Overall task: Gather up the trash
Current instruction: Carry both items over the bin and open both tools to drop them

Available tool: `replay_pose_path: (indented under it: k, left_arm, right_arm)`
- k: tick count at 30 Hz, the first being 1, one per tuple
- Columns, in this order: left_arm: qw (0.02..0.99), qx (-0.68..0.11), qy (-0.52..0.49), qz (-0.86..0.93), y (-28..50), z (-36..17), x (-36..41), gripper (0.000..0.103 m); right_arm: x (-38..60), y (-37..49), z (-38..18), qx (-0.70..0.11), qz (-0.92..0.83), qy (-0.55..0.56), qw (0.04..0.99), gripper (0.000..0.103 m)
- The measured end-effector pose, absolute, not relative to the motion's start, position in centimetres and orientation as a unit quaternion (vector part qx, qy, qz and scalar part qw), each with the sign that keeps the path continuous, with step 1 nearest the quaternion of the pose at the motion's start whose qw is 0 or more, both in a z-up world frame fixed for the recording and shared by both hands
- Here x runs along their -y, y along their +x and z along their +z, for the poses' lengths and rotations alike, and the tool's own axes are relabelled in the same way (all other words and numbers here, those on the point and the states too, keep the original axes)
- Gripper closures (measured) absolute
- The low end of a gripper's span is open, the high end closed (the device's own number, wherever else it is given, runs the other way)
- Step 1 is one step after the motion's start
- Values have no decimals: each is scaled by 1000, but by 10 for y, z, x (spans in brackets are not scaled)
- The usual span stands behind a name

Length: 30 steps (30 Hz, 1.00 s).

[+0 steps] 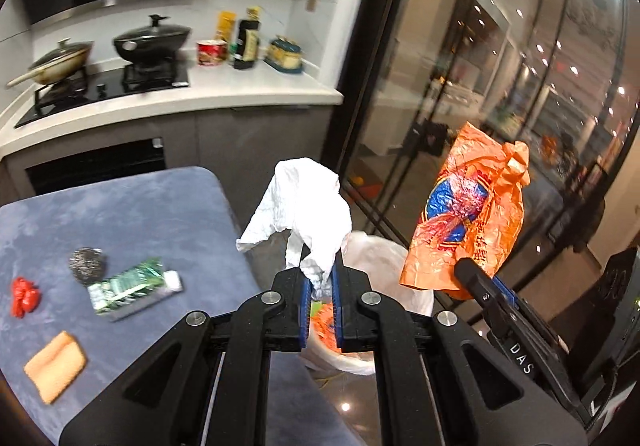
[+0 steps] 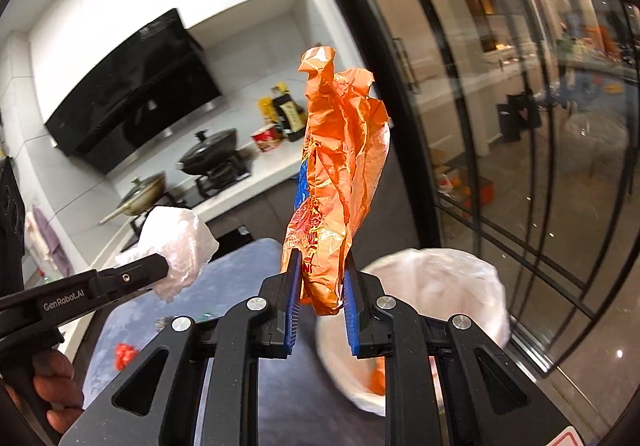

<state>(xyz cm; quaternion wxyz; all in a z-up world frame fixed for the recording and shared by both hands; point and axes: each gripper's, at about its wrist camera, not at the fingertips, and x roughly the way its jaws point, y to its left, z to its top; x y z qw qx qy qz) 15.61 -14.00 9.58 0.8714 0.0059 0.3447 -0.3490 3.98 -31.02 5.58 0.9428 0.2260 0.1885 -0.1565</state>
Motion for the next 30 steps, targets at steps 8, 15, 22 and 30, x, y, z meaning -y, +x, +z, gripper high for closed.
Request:
replay_pose_path:
  k: [8,15,22,30]
  left_arm:
    - [854,-365,42,-368,146,70,189,94]
    - [846,-379,64,-369,145,53,216,94]
    - [839,-393,77,-369,148,39,232,93]
    - [835,-401,90,-366,151,26,247,85]
  right_arm:
    - [347,26,29,-210,-186,246,928,85]
    - [364,31,11,-228,-194,253,920,85]
    - [375,37,-1,-239,-199,258,915,80]
    - [382,50,-12,-250,-201,261,911,78]
